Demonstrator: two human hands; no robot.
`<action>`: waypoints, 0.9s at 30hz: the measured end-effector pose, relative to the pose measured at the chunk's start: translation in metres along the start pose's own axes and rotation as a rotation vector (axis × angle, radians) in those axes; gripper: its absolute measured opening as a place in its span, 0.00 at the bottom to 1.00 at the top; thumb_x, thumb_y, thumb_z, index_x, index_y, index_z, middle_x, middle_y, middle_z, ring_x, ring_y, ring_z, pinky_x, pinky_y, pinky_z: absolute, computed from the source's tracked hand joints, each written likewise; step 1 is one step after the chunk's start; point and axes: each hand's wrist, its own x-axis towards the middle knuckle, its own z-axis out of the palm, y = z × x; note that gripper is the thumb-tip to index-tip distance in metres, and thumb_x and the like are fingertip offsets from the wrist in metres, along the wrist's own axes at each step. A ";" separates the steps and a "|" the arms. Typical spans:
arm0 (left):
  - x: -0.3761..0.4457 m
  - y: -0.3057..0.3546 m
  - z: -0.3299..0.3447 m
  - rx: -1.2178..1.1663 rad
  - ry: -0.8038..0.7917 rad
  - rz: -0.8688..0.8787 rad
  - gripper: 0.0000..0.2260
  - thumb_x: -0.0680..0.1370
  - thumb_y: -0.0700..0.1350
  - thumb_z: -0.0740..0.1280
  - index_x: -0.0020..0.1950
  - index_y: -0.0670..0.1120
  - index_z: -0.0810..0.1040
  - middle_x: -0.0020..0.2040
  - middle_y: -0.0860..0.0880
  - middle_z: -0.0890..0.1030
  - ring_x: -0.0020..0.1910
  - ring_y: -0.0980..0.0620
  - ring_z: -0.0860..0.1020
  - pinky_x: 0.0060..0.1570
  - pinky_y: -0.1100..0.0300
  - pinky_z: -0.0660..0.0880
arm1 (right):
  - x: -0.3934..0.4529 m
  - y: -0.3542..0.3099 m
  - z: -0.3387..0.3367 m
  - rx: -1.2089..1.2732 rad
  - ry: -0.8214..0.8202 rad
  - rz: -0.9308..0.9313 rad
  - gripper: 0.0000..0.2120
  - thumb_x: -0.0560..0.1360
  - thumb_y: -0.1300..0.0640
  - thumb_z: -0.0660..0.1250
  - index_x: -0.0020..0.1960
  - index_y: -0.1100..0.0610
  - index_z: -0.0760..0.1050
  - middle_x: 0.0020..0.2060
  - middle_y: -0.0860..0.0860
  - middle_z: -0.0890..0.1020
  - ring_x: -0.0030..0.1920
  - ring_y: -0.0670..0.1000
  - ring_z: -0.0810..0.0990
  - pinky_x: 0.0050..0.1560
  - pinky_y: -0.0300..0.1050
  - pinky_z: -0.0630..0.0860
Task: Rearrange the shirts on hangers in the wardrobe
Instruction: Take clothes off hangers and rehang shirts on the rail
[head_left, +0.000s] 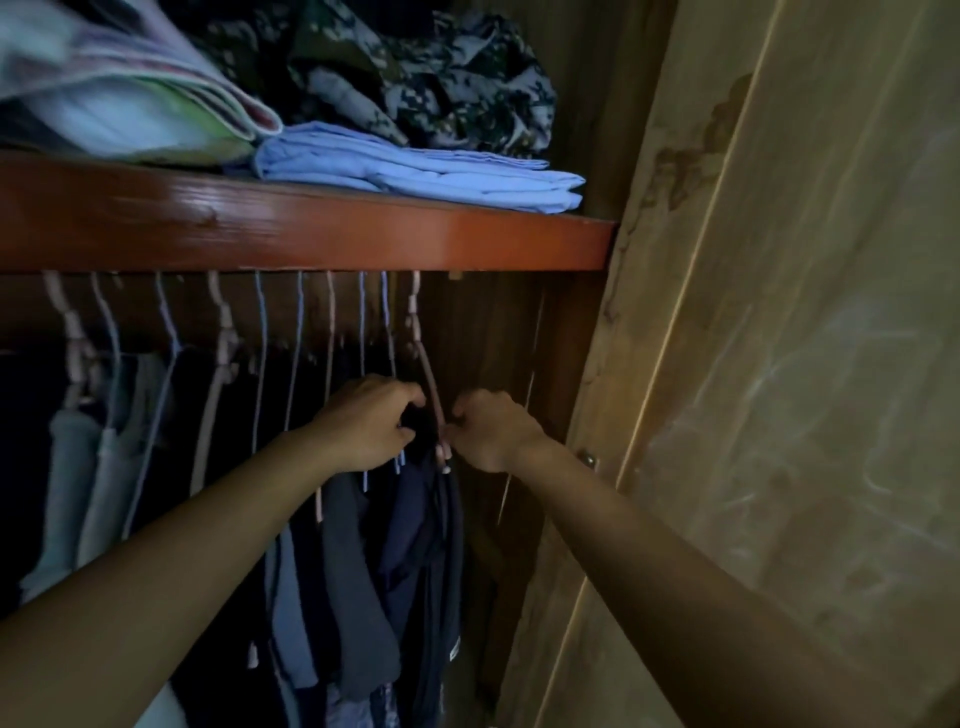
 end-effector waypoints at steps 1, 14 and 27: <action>0.001 -0.003 0.002 0.011 0.012 -0.001 0.19 0.78 0.45 0.69 0.69 0.49 0.73 0.66 0.46 0.75 0.63 0.48 0.74 0.62 0.55 0.72 | 0.011 -0.002 0.006 0.006 -0.037 0.019 0.16 0.80 0.45 0.62 0.58 0.57 0.76 0.51 0.54 0.79 0.51 0.56 0.79 0.44 0.45 0.73; 0.015 -0.022 0.007 -0.002 0.155 -0.001 0.22 0.77 0.46 0.70 0.70 0.47 0.73 0.68 0.45 0.74 0.69 0.45 0.68 0.64 0.56 0.66 | 0.080 -0.018 0.037 0.420 0.205 0.155 0.13 0.78 0.58 0.65 0.56 0.67 0.78 0.52 0.64 0.82 0.51 0.63 0.83 0.52 0.57 0.82; 0.027 -0.021 0.010 -0.089 0.198 -0.010 0.22 0.78 0.46 0.69 0.71 0.46 0.71 0.69 0.45 0.72 0.69 0.46 0.69 0.66 0.55 0.69 | 0.068 -0.006 0.024 0.602 0.447 0.223 0.09 0.78 0.62 0.63 0.52 0.65 0.79 0.50 0.61 0.82 0.49 0.59 0.82 0.50 0.53 0.82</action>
